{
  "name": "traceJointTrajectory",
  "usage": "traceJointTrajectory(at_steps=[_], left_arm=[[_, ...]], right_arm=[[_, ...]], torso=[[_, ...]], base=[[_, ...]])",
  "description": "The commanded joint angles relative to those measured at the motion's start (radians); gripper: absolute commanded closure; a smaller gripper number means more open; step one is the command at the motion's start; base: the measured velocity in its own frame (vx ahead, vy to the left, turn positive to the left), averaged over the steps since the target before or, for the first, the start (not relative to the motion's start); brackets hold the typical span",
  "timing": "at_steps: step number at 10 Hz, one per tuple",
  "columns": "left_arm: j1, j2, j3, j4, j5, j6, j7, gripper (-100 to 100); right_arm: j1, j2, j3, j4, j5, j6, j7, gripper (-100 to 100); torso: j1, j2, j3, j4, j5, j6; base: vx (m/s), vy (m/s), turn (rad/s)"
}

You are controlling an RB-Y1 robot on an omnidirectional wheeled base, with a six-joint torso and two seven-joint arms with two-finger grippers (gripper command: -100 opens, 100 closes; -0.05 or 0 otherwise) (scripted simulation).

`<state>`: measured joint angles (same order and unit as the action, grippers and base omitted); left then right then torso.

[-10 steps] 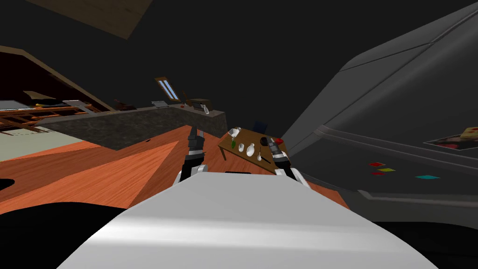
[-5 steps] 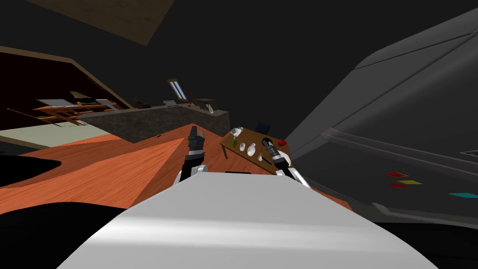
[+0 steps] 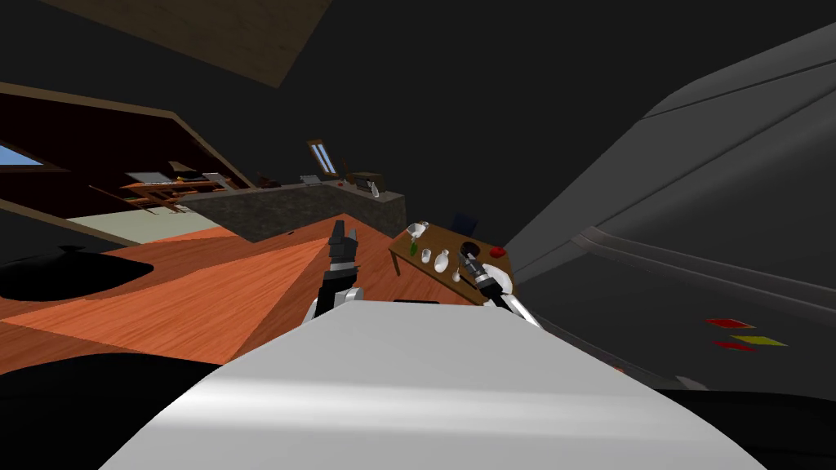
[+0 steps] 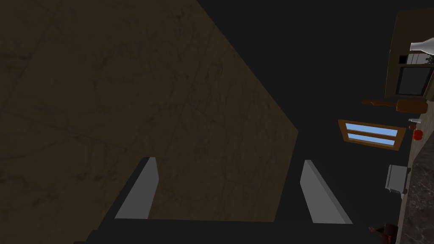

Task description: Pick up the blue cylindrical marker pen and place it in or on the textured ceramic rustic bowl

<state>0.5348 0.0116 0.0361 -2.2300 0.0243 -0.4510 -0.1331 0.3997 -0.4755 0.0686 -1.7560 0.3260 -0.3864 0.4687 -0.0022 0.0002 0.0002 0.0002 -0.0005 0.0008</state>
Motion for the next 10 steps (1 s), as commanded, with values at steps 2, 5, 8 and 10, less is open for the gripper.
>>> traceJointTrajectory(at_steps=[2, 5, 8, 10], left_arm=[[0.000, 0.000, 0.000, 0.000, 0.000, 0.000, 0.000, 0], [0.000, 0.000, 0.000, 0.000, 0.000, 0.000, 0.000, 0], [0.000, 0.000, 0.000, 0.000, 0.000, 0.000, 0.000, 0], [0.000, 0.000, 0.000, 0.000, 0.000, 0.000, 0.000, 0]], right_arm=[[-0.018, -0.033, 0.014, 0.073, 0.029, -0.002, 0.022, -100], [-0.043, -0.088, 0.047, 0.163, 0.082, 0.005, 0.059, -100], [-0.057, -0.114, 0.064, 0.233, 0.108, 0.007, 0.077, -100], [-0.070, -0.140, 0.082, 0.269, 0.133, 0.010, 0.094, -100]], torso=[[0.000, 0.000, 0.000, 0.000, 0.000, -0.001], [0.001, -0.001, 0.000, 0.000, 0.000, 0.000], [0.001, -0.001, 0.000, 0.000, 0.000, 0.000], [0.001, -0.001, -0.001, 0.000, 0.000, 0.000]], base=[[-0.027, -0.015, 0.101], [-0.022, -0.008, 0.114], [-0.018, -0.002, 0.082], [-0.008, 0.001, 0.051]])
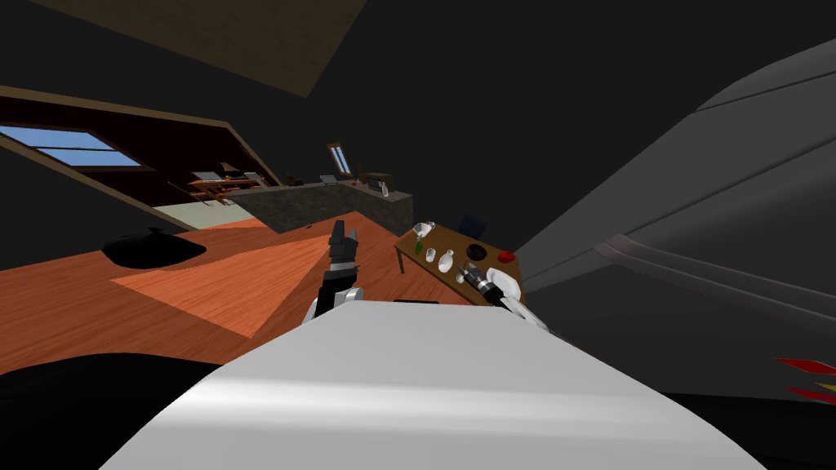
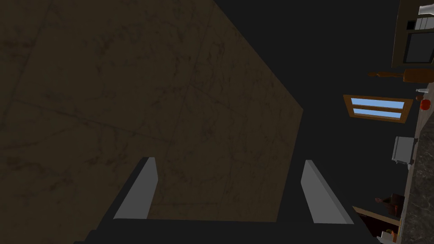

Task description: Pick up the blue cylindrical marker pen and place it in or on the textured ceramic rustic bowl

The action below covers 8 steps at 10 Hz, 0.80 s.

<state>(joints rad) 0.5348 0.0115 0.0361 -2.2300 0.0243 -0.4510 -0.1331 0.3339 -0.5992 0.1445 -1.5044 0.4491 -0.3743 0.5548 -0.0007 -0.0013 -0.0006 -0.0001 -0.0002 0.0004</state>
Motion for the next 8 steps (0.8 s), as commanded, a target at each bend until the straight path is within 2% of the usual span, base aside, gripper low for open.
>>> traceJointTrajectory(at_steps=[1, 2, 3, 4, 5, 8], left_arm=[[0.000, 0.000, 0.000, 0.000, 0.000, 0.000, 0.000, 0], [0.000, 0.000, 0.000, 0.000, 0.000, 0.000, 0.000, 0], [0.000, 0.000, 0.000, 0.000, 0.000, 0.000, 0.000, 0], [0.000, 0.000, 0.000, 0.000, 0.000, 0.000, 0.000, 0], [0.000, 0.000, 0.000, 0.000, 0.000, 0.000, 0.000, 0], [0.000, 0.000, 0.000, 0.000, 0.000, 0.000, 0.000, 0]], right_arm=[[-0.005, -0.017, 0.006, 0.035, 0.010, -0.002, 0.007, -100], [-0.019, -0.042, 0.024, 0.070, 0.035, -0.001, 0.023, -100], [-0.019, -0.042, 0.024, 0.088, 0.035, -0.001, 0.023, -100], [-0.033, -0.066, 0.042, 0.119, 0.058, 0.001, 0.037, -100], [-0.033, -0.066, 0.042, 0.141, 0.058, 0.001, 0.037, -100], [-0.064, -0.111, 0.077, 0.223, 0.103, 0.003, 0.063, -100]], torso=[[0.000, 0.000, 0.000, 0.000, 0.000, 0.000], [0.000, 0.000, 0.000, 0.000, 0.000, 0.001], [0.000, 0.000, 0.000, 0.000, 0.000, 0.000], [0.000, 0.000, 0.000, 0.000, 0.000, 0.001], [0.000, 0.000, 0.000, 0.000, 0.000, 0.000], [0.000, 0.000, 0.000, 0.000, 0.000, 0.001]], base=[[-0.010, 0.002, 0.071], [-0.011, 0.007, 0.100], [-0.010, 0.005, 0.061], [-0.012, 0.010, 0.104], [-0.008, 0.007, 0.052], [-0.003, 0.013, 0.065]])
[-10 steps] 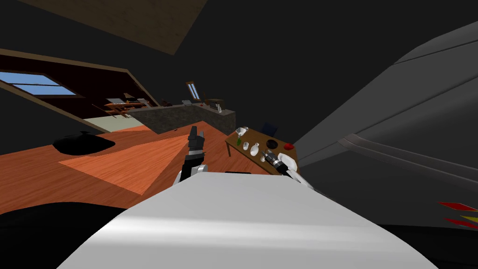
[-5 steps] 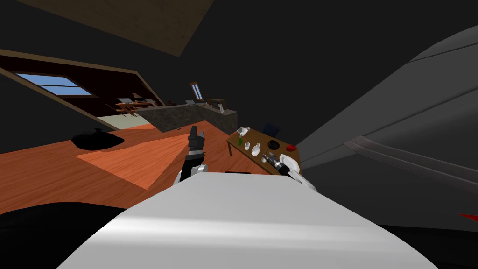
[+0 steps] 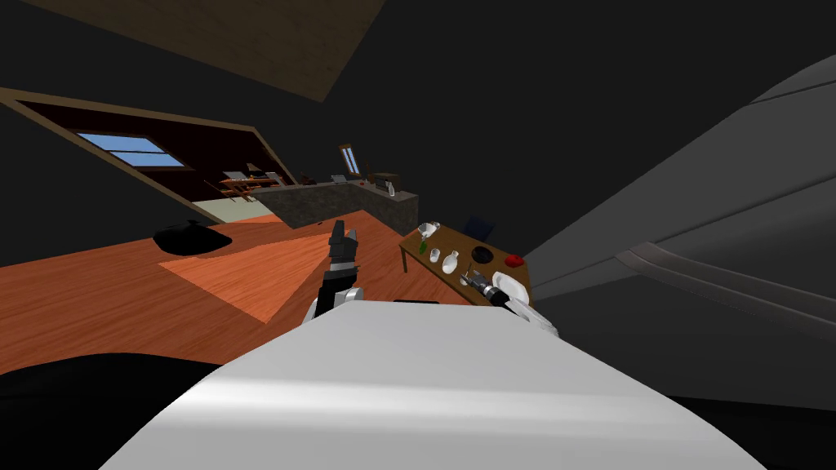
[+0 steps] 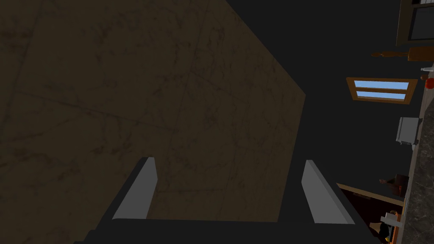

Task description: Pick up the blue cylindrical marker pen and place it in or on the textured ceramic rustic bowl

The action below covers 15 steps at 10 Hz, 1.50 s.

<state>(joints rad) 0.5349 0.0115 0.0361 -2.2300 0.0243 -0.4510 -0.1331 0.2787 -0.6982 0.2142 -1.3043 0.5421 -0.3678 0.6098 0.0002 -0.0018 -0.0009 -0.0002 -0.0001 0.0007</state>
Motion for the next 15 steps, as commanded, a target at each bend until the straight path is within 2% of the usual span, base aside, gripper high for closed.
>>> traceJointTrajectory(at_steps=[1, 2, 5, 7, 8, 10, 11, 12, 14, 15], left_arm=[[0.000, 0.000, 0.000, 0.000, 0.000, 0.000, 0.000, 0], [0.000, 0.000, 0.000, 0.000, 0.000, 0.000, 0.000, 0], [0.000, 0.000, 0.000, 0.000, 0.000, 0.000, 0.000, 0], [0.000, 0.000, 0.000, 0.000, 0.000, 0.000, 0.000, 0], [0.000, 0.000, 0.000, 0.000, 0.000, 0.000, 0.000, 0], [0.000, 0.000, 0.000, 0.000, 0.000, 0.000, 0.000, 0], [0.000, 0.000, 0.000, 0.000, 0.000, 0.000, 0.000, 0], [0.000, 0.000, 0.000, 0.000, 0.000, 0.000, 0.000, 0], [0.000, 0.000, 0.000, 0.000, 0.000, 0.000, 0.000, 0], [0.000, 0.000, 0.000, 0.000, 0.000, 0.000, 0.000, 0]], right_arm=[[-0.009, -0.012, 0.007, 0.043, 0.010, -0.004, 0.008, -100], [-0.024, -0.033, 0.025, 0.079, 0.031, -0.003, 0.019, -100], [-0.039, -0.052, 0.042, 0.142, 0.051, -0.003, 0.029, -100], [-0.069, -0.087, 0.077, 0.220, 0.087, -0.004, 0.046, -100], [-0.069, -0.087, 0.077, 0.231, 0.087, -0.004, 0.046, -100], [-0.096, -0.115, 0.110, 0.301, 0.118, -0.006, 0.058, -100], [-0.096, -0.115, 0.110, 0.319, 0.118, -0.006, 0.058, -100], [-0.109, -0.126, 0.126, 0.351, 0.132, -0.007, 0.063, -100], [-0.109, -0.126, 0.126, 0.358, 0.132, -0.007, 0.063, -100], [-0.120, -0.137, 0.142, 0.394, 0.145, -0.009, 0.068, -100]], torso=[[0.000, 0.000, 0.000, 0.000, 0.000, 0.000], [0.000, 0.000, 0.000, 0.000, 0.000, 0.000], [0.000, -0.001, 0.000, 0.000, 0.000, 0.000], [0.000, 0.000, 0.000, 0.000, 0.000, 0.000], [0.001, -0.001, 0.000, 0.000, 0.000, 0.000], [0.001, -0.001, -0.001, 0.000, 0.000, 0.000], [0.002, -0.001, -0.001, 0.000, 0.000, 0.000], [0.001, -0.001, -0.001, 0.000, 0.001, 0.001], [0.001, -0.001, 0.000, 0.000, 0.000, 0.000], [0.000, 0.000, 0.000, 0.000, 0.000, 0.000]], base=[[0.002, 0.014, 0.044], [0.004, 0.018, 0.098], [0.005, 0.017, 0.044], [0.011, 0.029, 0.072], [0.013, 0.028, 0.020], [0.018, 0.037, 0.045], [0.018, 0.036, 0.018], [0.018, 0.035, 0.025], [0.007, 0.017, 0.004], [0.004, 0.024, 0.022]])
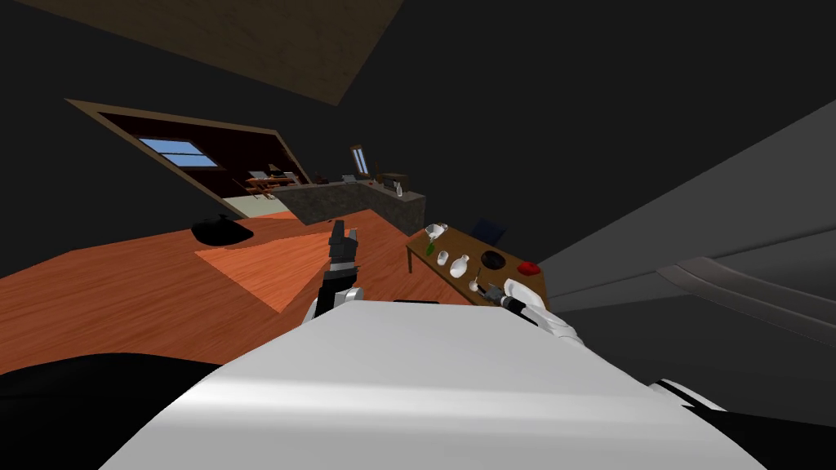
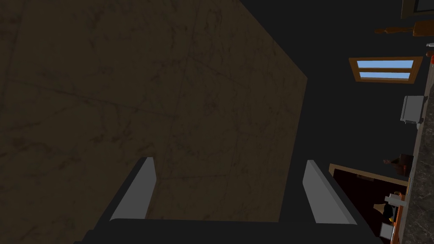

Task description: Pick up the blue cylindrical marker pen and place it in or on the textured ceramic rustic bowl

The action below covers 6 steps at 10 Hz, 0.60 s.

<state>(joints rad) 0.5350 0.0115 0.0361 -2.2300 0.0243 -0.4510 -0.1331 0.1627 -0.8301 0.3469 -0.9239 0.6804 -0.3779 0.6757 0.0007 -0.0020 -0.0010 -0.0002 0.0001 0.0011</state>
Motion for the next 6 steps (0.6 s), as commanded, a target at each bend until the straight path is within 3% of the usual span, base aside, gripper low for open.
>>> traceJointTrajectory(at_steps=[1, 6], left_arm=[[0.000, 0.000, 0.000, 0.000, 0.000, 0.000, 0.000, 0], [0.000, 0.000, 0.000, 0.000, 0.000, 0.000, 0.000, 0]], right_arm=[[-0.015, -0.014, 0.023, 0.048, 0.018, 0.000, 0.005, -100], [-0.049, -0.040, 0.078, 0.165, 0.058, -0.006, 0.016, -100]], torso=[[0.000, 0.000, 0.000, 0.000, 0.000, 0.000], [0.002, -0.001, -0.001, 0.000, 0.000, 0.000]], base=[[0.018, 0.039, 0.031], [0.022, 0.049, 0.013]])
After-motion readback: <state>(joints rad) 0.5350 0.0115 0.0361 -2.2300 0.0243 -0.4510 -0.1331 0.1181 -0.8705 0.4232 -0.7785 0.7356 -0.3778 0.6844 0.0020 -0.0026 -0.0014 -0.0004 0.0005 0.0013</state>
